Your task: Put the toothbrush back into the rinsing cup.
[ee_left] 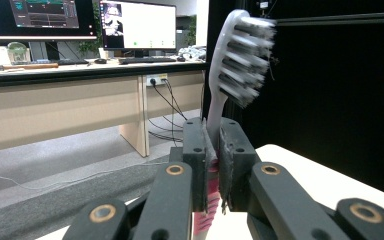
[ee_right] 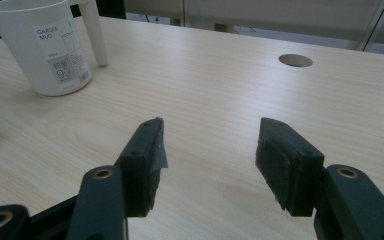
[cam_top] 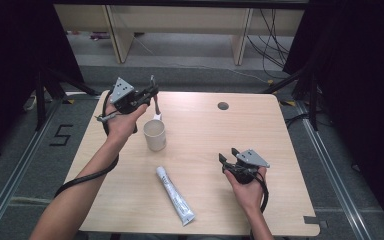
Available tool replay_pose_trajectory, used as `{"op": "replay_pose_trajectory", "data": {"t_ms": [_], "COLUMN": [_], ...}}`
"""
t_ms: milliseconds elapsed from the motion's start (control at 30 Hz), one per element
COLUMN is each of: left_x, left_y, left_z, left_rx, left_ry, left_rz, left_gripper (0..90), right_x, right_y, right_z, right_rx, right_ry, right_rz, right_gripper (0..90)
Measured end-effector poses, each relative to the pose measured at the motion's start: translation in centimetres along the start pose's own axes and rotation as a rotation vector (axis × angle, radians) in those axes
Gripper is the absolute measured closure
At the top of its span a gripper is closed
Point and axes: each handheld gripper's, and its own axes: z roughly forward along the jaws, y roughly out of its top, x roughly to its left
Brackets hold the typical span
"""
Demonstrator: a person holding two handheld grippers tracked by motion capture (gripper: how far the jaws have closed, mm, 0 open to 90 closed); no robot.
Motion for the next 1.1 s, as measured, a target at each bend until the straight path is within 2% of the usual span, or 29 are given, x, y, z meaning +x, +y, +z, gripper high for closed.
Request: {"op": "replay_pose_trajectory", "data": {"t_ms": [100, 133, 167, 200, 233, 267, 333, 367, 400, 433, 500, 533, 600, 633, 667, 700, 867, 967, 1033, 1100], "left_x": [0.1, 0.2, 0.3, 0.4, 0.5, 0.5, 0.7, 0.8, 0.9, 1.0, 1.2, 1.2, 1.3, 1.3, 1.4, 1.4, 1.5, 1.7, 1.8, 1.9], "left_y": [0.0, 0.0, 0.0, 0.0, 0.0, -0.1, -0.2, -0.3, -0.3, -0.4, -0.5, -0.6, -0.7, -0.8, -0.8, -0.9, -1.2, -1.5, -1.7, -1.9], "left_z": [0.2, 0.3, 0.4, 0.5, 0.6, 0.6, 0.8, 0.9, 1.0, 1.1, 1.2, 1.3, 1.4, 1.5, 1.6, 1.7, 2.1, 2.3, 2.5, 2.6], "left_rx": [0.001, -0.001, -0.001, 0.0, 0.002, 0.002, 0.005, 0.008, 0.008, 0.009, 0.004, 0.005, 0.007, 0.004, 0.008, 0.008, 0.013, 0.022, 0.028, 0.033], "left_ry": [0.005, 0.008, 0.01, 0.012, 0.013, 0.014, 0.017, 0.019, 0.02, 0.019, 0.021, 0.023, 0.024, 0.023, 0.023, 0.024, 0.026, 0.032, 0.036, 0.038], "left_rz": [0.007, 0.011, 0.016, 0.016, 0.015, 0.015, 0.013, 0.011, 0.01, 0.01, 0.009, 0.011, 0.013, 0.009, 0.012, 0.008, 0.004, 0.002, 0.004, -0.003], "left_gripper": [83.2, 83.2, 83.2, 83.2, 83.2, 83.2, 83.2, 83.2, 83.2, 83.2, 83.2, 83.2, 83.2, 83.2, 83.2, 83.2, 83.2, 83.2, 83.2, 83.2], "right_x": [0.1, 0.0, 0.0, 0.2, 0.1, 0.2, 0.2, 0.1, -0.1, 0.0, 0.1, 0.0, -0.1, 0.1, 0.2, 0.0, 0.1, 0.0, 0.1, -0.1], "right_y": [0.0, 0.0, 0.0, 0.0, 0.0, 0.0, -0.1, -0.1, 0.0, -0.1, 0.0, 0.0, 0.0, -0.1, -0.1, 0.0, -0.1, -0.1, -0.1, -0.1], "right_z": [0.0, 0.0, 0.0, -0.1, -0.1, -0.1, -0.1, 0.0, 0.0, 0.0, 0.0, 0.0, 0.0, 0.0, -0.1, 0.0, 0.0, 0.1, 0.1, 0.2], "right_rx": [0.003, -0.001, 0.001, 0.017, 0.013, 0.018, 0.018, 0.011, 0.001, 0.004, 0.011, 0.01, 0.001, 0.011, 0.014, 0.01, 0.011, 0.003, 0.004, 0.0], "right_ry": [-0.008, -0.009, -0.006, -0.014, -0.017, -0.015, -0.014, -0.018, -0.021, -0.02, -0.015, -0.012, -0.016, -0.017, -0.015, -0.003, -0.011, 0.004, 0.005, -0.006], "right_rz": [0.006, -0.015, -0.012, 0.013, 0.0, 0.015, 0.016, 0.007, -0.029, -0.003, 0.004, 0.004, -0.027, 0.012, 0.022, -0.001, 0.014, -0.006, 0.004, -0.021], "right_gripper": [45.0, 44.9, 44.9, 44.9, 44.9, 44.9, 44.9, 44.9, 44.9, 44.8, 44.9, 44.9, 44.9, 44.9, 44.9, 44.8, 44.8, 44.8, 44.8, 44.7]}}
